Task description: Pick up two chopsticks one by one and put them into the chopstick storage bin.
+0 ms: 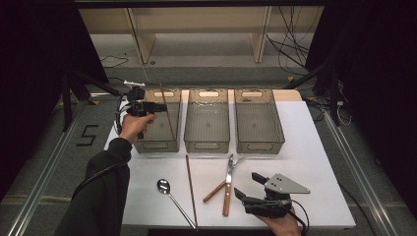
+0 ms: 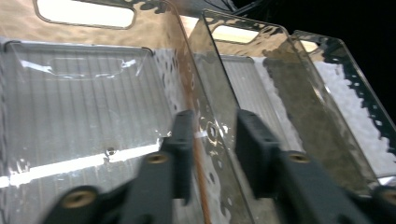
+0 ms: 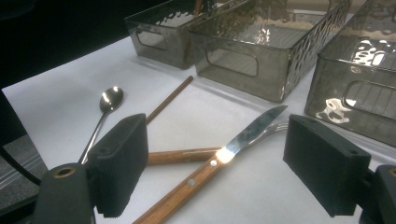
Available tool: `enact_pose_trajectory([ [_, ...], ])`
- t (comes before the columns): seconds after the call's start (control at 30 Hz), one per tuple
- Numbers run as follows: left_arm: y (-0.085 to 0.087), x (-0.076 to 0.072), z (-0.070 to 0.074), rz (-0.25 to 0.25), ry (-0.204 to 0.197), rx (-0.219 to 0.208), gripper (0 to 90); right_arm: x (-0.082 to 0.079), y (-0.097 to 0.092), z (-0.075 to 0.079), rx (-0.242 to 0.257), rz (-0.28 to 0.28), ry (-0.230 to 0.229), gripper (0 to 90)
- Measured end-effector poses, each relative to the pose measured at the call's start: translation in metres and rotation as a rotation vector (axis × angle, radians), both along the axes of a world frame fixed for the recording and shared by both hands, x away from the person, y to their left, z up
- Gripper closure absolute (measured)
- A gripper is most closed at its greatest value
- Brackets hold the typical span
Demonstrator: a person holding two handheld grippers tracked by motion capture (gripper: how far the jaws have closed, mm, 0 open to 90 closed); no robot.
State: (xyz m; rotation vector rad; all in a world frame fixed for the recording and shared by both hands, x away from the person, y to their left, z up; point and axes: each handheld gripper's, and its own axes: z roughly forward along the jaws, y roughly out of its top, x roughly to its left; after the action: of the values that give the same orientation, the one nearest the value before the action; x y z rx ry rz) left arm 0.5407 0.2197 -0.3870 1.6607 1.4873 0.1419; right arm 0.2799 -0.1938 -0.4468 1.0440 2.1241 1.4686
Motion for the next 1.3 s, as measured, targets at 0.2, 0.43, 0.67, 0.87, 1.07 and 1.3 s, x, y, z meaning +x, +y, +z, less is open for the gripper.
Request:
enact_pose_trajectory([
  [0.2,0.000,-0.002,0.003,0.034,0.008,0.030,37.2,0.000,0.000,0.000,-0.001,0.004,0.003,22.5],
  [0.43,-0.001,-0.020,0.009,0.001,-0.029,0.001,24.9,-0.001,0.004,0.001,-0.016,0.000,0.015,22.5],
  [0.67,0.000,-0.061,0.016,-0.046,-0.101,-0.018,21.6,-0.001,0.018,0.001,-0.063,0.006,0.049,22.6],
  [0.87,0.001,-0.107,0.012,-0.086,-0.162,-0.045,18.9,0.000,0.038,0.002,-0.105,0.036,0.063,22.9],
  [1.07,0.000,-0.139,-0.010,-0.107,-0.172,-0.067,18.6,0.006,0.067,0.003,-0.166,0.076,0.093,23.5],
  [1.3,-0.005,-0.158,-0.021,-0.128,-0.218,-0.019,17.5,0.015,0.100,0.004,-0.234,0.129,0.139,26.3],
])
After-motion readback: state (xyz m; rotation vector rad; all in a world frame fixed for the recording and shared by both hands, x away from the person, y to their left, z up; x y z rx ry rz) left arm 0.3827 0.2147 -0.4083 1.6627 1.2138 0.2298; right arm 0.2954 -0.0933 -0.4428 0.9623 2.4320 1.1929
